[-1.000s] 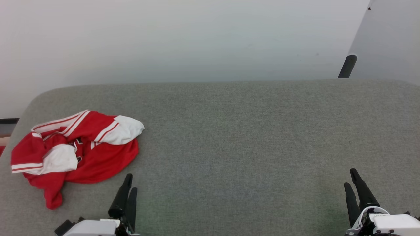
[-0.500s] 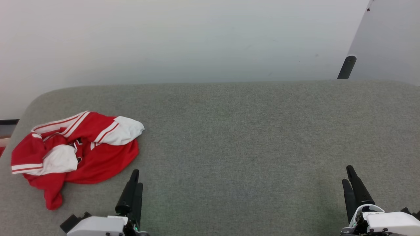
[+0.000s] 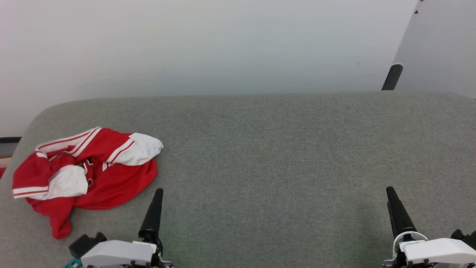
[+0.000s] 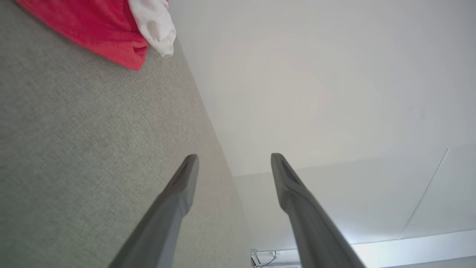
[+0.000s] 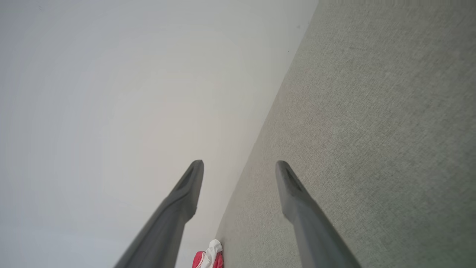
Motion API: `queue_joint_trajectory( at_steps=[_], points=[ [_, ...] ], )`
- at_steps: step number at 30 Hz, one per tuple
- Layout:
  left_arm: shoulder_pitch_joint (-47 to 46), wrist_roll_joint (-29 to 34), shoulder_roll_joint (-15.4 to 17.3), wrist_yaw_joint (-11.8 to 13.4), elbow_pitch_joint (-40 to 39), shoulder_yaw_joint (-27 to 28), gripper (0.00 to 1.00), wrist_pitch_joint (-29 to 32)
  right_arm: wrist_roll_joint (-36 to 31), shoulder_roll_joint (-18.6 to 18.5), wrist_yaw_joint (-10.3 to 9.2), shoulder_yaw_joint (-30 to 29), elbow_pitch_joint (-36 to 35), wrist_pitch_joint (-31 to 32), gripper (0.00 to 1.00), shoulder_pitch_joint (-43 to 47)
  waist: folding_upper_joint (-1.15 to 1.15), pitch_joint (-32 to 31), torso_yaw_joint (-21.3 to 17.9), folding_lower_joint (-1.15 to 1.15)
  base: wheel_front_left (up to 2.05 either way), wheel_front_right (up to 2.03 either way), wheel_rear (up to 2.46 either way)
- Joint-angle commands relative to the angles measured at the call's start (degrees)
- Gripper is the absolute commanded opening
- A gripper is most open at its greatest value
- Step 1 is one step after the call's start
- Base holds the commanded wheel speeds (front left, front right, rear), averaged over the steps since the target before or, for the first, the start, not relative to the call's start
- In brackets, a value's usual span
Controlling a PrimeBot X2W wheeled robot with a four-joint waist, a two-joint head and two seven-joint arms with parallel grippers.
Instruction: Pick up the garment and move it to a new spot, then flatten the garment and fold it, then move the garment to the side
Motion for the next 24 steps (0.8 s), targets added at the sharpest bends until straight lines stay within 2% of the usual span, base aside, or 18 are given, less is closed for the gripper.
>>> queue_joint_trajectory(
  at_steps=[1,7,16,24],
  points=[
    [-1.52,3.17,0.73,-0.14,-0.32,-0.40,1.00,-0.73,-2.82,-0.44,0.03,0.25,-0.92,-0.67,1.00,-0.62,0.00,-0.03,0.00,0.00,0.00,0.00,0.00],
    [-1.69,14.86,-0.13,0.06,-0.22,1.31,1.00,-1.93,-10.66,-0.23,0.03,0.50,-0.90,-1.82,1.00,-0.37,0.00,-0.07,0.07,0.00,0.00,0.00,0.00],
    [-1.27,28.07,-1.41,0.09,-1.24,2.97,1.00,-3.40,-22.14,0.18,0.03,0.72,-0.71,-3.24,1.00,-0.41,0.00,-0.04,0.12,0.00,0.00,0.00,0.00],
    [-1.09,41.42,-1.72,1.32,-3.32,3.41,1.00,-4.73,-33.47,1.04,0.03,-0.20,-0.97,-4.60,1.00,-0.14,0.00,0.00,0.11,0.00,0.00,0.00,0.00]
  ],
)
